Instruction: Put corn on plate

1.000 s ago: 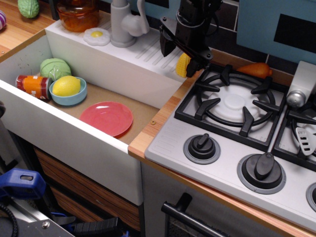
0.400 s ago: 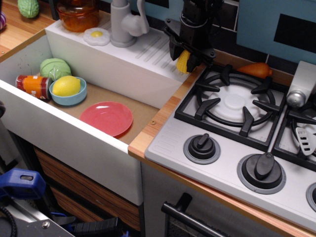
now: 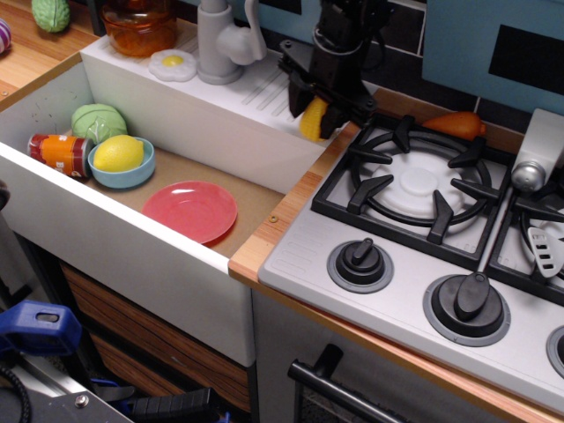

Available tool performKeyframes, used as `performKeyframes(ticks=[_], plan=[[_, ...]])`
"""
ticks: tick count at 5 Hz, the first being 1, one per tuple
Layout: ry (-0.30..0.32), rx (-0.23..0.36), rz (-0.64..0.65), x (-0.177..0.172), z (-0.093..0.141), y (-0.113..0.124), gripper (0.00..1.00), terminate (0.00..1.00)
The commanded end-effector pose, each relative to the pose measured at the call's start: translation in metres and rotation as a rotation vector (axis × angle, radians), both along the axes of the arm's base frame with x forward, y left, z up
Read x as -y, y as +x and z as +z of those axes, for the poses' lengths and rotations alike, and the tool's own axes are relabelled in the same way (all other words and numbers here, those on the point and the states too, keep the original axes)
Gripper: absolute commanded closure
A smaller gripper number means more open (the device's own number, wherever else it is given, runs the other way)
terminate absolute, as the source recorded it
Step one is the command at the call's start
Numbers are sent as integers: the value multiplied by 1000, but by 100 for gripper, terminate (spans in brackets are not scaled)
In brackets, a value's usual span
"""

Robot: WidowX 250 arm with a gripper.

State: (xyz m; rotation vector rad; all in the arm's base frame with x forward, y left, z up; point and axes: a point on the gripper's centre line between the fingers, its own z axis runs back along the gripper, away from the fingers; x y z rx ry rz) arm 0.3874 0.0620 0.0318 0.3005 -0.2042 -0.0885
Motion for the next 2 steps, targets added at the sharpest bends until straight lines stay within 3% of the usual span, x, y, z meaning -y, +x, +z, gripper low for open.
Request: performKeyframes(ticks=[1, 2], plan=[[99, 80, 58, -26, 63, -24, 100, 0], [64, 58, 99, -39, 42, -44, 100, 0]])
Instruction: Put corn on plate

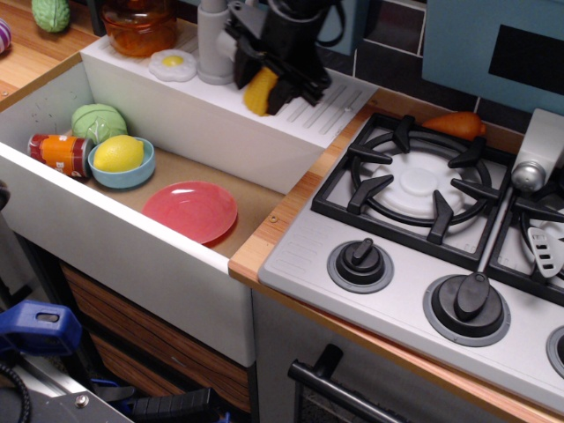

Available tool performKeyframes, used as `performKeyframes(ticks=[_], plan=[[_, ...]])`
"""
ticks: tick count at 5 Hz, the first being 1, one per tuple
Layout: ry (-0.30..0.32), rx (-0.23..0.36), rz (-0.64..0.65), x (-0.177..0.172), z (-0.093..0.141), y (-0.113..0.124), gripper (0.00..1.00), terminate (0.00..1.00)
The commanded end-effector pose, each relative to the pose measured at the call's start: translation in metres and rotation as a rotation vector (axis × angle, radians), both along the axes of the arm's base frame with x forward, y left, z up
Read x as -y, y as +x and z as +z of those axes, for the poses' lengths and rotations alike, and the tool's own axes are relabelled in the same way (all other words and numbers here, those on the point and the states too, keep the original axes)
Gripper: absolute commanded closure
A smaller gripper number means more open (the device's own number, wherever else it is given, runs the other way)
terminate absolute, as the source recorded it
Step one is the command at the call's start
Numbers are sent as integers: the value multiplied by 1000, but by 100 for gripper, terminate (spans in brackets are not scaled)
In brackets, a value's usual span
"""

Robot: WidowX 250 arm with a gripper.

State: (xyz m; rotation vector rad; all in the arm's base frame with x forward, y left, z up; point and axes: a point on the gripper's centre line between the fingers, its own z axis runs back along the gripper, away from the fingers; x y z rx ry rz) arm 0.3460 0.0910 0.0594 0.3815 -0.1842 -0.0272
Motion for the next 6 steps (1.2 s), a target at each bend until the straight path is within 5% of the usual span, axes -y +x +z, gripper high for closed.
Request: performKeyframes(ticks=[1, 3, 5, 6], plan=[[-10, 58, 84, -24, -12, -15, 100, 0], [-61, 24, 133, -55, -61, -32, 100, 0], [-116, 26, 122, -70, -97, -21, 100, 0], [-133, 43, 111, -70, -99, -20, 0, 100]])
